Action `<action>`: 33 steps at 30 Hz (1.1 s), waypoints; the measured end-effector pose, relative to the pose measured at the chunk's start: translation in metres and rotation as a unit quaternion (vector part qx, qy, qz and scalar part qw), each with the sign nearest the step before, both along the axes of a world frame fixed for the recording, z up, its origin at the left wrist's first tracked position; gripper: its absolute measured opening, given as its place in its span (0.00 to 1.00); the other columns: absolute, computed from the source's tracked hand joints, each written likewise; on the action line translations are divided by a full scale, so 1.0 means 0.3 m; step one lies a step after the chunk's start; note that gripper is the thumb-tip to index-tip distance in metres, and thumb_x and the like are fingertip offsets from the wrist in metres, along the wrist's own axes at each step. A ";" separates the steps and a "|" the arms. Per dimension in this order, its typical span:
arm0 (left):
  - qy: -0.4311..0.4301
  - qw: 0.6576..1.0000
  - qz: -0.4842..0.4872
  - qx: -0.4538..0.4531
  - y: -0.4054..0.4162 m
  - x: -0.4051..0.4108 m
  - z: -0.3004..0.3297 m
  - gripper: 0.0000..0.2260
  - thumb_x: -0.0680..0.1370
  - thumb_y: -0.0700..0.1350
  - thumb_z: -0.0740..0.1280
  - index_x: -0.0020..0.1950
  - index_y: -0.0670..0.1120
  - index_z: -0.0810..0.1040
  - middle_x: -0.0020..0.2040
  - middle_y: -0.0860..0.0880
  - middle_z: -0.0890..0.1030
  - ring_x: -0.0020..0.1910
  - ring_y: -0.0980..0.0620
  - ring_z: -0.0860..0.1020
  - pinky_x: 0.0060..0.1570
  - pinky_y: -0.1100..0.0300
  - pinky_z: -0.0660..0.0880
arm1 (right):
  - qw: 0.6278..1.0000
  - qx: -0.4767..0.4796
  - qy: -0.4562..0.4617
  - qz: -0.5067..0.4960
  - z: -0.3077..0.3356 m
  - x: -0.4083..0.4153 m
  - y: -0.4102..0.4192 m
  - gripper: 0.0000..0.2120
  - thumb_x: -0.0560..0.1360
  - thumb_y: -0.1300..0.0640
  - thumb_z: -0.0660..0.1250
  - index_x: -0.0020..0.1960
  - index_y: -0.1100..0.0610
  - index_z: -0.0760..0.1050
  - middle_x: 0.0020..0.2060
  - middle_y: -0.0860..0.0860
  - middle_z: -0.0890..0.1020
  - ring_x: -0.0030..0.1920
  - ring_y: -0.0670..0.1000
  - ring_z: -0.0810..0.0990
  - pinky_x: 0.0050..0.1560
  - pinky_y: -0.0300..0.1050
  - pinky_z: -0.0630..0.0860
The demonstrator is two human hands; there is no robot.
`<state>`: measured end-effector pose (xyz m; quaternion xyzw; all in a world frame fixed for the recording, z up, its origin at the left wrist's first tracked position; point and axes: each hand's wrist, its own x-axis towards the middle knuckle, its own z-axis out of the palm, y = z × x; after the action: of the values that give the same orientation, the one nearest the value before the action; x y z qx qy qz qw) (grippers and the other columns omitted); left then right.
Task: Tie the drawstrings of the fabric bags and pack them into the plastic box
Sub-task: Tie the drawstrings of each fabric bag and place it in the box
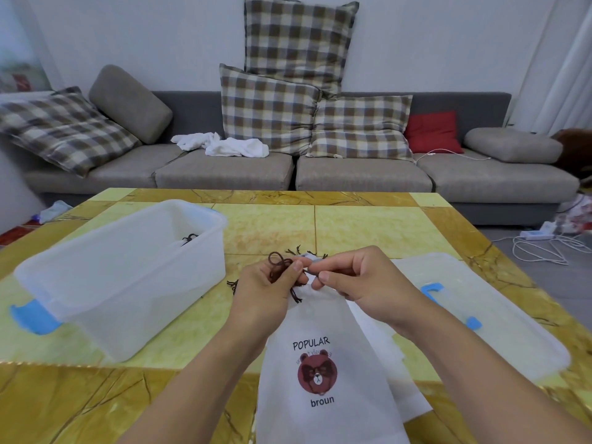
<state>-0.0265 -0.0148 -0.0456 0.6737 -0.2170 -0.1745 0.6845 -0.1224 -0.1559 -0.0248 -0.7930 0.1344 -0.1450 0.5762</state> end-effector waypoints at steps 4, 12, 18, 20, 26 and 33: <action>-0.021 1.000 -0.014 0.005 -0.001 -0.002 -0.004 0.09 0.82 0.42 0.66 0.49 0.51 0.85 0.34 0.53 0.82 0.38 0.59 0.79 0.43 0.63 0.73 | 1.000 -0.003 -0.020 -0.019 -0.004 0.005 0.002 0.05 0.76 0.66 0.71 0.47 0.60 0.86 0.37 0.54 0.87 0.31 0.40 0.77 0.35 0.31 0.71; 0.019 0.999 -0.043 -0.021 0.004 0.015 -0.014 0.11 0.81 0.41 0.68 0.61 0.50 0.73 0.40 0.46 0.85 0.41 0.54 0.82 0.44 0.61 0.77 | 1.000 -0.020 0.015 -0.016 -0.011 0.007 -0.003 0.02 0.75 0.64 0.73 0.46 0.62 0.85 0.35 0.53 0.86 0.31 0.44 0.76 0.34 0.34 0.72; 0.018 0.999 -0.041 -0.017 0.011 0.023 -0.015 0.04 0.79 0.40 0.70 0.50 0.42 0.84 0.42 0.44 0.86 0.40 0.52 0.82 0.43 0.59 0.77 | 1.000 -0.025 0.011 -0.015 -0.008 0.005 0.004 0.04 0.76 0.60 0.73 0.43 0.59 0.84 0.33 0.50 0.83 0.32 0.44 0.75 0.35 0.34 0.72; 0.018 0.999 -0.031 -0.018 0.011 0.019 -0.013 0.04 0.78 0.41 0.71 0.48 0.43 0.86 0.43 0.43 0.86 0.41 0.51 0.82 0.43 0.57 0.78 | 1.000 -0.017 0.011 -0.020 -0.010 0.004 0.009 0.05 0.76 0.57 0.73 0.43 0.57 0.84 0.32 0.49 0.80 0.32 0.45 0.73 0.35 0.34 0.71; 0.043 0.998 -0.028 -0.048 0.010 0.012 0.002 0.04 0.77 0.39 0.72 0.44 0.43 0.87 0.45 0.46 0.87 0.41 0.51 0.84 0.40 0.60 0.80 | 0.998 0.048 -0.001 -0.029 -0.007 0.008 0.029 0.05 0.71 0.60 0.77 0.42 0.62 0.85 0.39 0.56 0.85 0.31 0.41 0.75 0.34 0.32 0.70; 0.039 0.995 -0.061 -0.074 0.016 0.011 0.018 0.05 0.77 0.38 0.70 0.51 0.41 0.86 0.44 0.43 0.87 0.41 0.52 0.84 0.40 0.63 0.79 | 0.992 0.113 -0.020 -0.050 -0.010 0.013 0.046 0.05 0.69 0.61 0.79 0.40 0.62 0.84 0.36 0.54 0.86 0.34 0.48 0.83 0.36 0.37 0.75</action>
<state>-0.0233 -0.0099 -0.0403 0.5995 -0.2433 -0.2252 0.7285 -0.1183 -0.1421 -0.0278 -0.7121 0.1773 -0.1735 0.6568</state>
